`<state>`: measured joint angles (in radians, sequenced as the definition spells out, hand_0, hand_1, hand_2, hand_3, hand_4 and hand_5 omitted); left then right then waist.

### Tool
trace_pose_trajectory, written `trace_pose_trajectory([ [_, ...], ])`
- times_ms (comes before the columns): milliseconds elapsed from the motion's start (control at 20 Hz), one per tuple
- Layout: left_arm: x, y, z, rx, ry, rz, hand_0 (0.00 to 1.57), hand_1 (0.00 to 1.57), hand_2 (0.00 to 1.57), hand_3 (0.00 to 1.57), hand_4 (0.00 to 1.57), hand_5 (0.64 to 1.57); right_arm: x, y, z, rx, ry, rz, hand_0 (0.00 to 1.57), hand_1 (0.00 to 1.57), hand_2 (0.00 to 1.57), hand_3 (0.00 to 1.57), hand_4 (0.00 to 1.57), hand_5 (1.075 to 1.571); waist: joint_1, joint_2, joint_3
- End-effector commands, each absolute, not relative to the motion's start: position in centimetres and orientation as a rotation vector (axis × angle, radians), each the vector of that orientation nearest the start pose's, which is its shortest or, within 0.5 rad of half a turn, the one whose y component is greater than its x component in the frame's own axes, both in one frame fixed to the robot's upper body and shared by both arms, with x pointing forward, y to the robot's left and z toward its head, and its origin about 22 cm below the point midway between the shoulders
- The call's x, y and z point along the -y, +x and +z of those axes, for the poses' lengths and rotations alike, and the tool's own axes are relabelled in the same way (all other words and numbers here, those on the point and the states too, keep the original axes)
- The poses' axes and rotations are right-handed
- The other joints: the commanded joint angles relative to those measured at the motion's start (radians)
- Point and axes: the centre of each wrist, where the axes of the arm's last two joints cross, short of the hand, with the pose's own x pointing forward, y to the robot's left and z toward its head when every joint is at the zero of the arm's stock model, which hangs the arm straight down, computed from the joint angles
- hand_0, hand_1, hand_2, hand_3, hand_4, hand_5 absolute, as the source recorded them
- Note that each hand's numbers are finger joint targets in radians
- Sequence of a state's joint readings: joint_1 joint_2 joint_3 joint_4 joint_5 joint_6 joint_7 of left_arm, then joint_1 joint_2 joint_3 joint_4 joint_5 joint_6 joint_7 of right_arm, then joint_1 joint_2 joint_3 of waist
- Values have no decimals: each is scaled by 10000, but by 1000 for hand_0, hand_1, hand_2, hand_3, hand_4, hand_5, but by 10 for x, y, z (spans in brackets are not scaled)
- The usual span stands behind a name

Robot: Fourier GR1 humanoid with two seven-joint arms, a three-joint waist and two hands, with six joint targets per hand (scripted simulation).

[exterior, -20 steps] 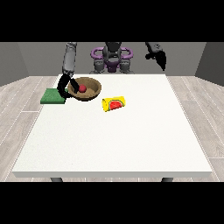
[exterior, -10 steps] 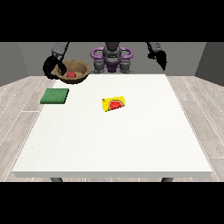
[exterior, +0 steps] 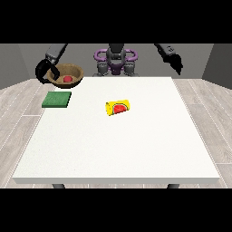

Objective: Pick the cup and pour the ball into the bowl, then pick the bowl and place it on the pad

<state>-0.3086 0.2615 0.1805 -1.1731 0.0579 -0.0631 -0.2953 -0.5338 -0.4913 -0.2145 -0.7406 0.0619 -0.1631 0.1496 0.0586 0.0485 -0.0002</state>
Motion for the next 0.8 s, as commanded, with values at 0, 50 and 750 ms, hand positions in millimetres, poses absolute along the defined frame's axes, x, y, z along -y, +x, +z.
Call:
trace_pose_trajectory([
  [0, -386, 315, 63, 18881, 2060, -458, 0, 0, 0, 0, 1324, 1546, 442, 332, 47, 12236, -6539, -940, 1571, 1571, 1571, 0, 919, 1571, 269, 610, 10],
  [50, -410, 313, 77, 19012, 1924, -527, 0, 0, 0, 0, 1319, 1562, 429, 339, 46, 12163, -6837, -1169, 1571, 1571, 1571, 0, 884, 1571, 459, 699, 2],
  [750, -504, 282, 112, 20316, 2674, 383, 0, 0, 0, 0, 1189, 1558, 465, 332, 64, 13099, -7454, -2974, 1571, 1571, 1571, 709, 0, 1560, 315, 2102, 4],
])
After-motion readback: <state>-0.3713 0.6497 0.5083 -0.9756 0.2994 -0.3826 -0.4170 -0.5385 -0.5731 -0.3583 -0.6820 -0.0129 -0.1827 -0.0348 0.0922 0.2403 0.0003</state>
